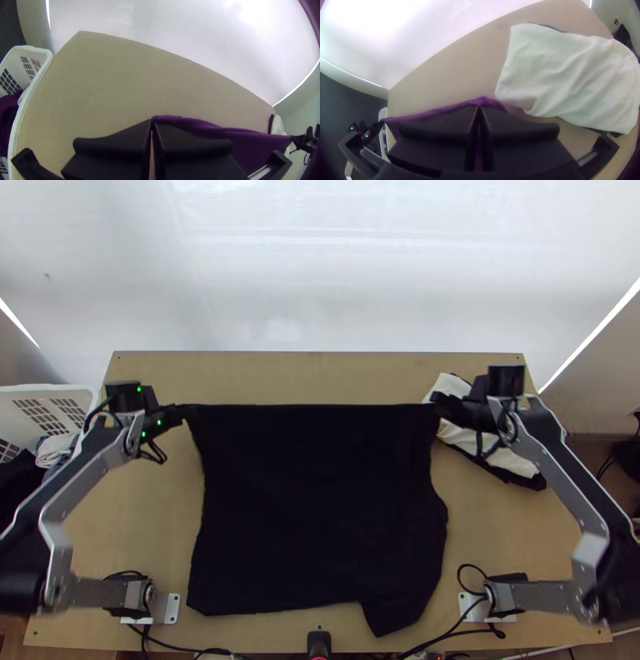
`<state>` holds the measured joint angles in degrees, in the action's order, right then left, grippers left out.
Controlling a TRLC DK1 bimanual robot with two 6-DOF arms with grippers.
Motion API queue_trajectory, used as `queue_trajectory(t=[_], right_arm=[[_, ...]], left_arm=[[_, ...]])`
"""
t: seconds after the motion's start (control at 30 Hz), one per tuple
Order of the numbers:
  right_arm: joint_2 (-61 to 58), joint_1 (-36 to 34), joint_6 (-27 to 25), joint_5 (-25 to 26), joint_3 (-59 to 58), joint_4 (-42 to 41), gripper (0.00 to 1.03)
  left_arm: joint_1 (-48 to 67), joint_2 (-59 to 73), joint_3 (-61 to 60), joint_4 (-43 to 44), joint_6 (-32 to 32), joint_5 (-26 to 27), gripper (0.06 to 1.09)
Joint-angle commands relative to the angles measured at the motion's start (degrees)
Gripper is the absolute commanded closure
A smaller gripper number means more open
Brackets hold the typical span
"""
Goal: Fold the t-shirt
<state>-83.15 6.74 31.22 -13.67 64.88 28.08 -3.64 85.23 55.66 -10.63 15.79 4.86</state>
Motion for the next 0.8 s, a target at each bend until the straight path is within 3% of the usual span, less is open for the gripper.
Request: queue_trajectory(t=[0.0, 0.47, 0.77], right_arm=[[-10.71, 0.64, 0.15, 1.19, 6.31, -3.11, 1.00], [-32.95, 5.21, 0.24, 3.30, 23.98, -2.94, 1.00], [-29.61, 4.77, 2.35, 3.56, 22.83, 1.46, 1.00]], left_arm=[[-4.18, 12.68, 7.53, 2.99, 0.38, -0.56, 1.05], [-2.60, 28.24, 21.07, 2.11, 0.20, -0.56, 1.05], [-1.99, 28.24, 25.46, -7.38, -0.32, -0.47, 1.05]])
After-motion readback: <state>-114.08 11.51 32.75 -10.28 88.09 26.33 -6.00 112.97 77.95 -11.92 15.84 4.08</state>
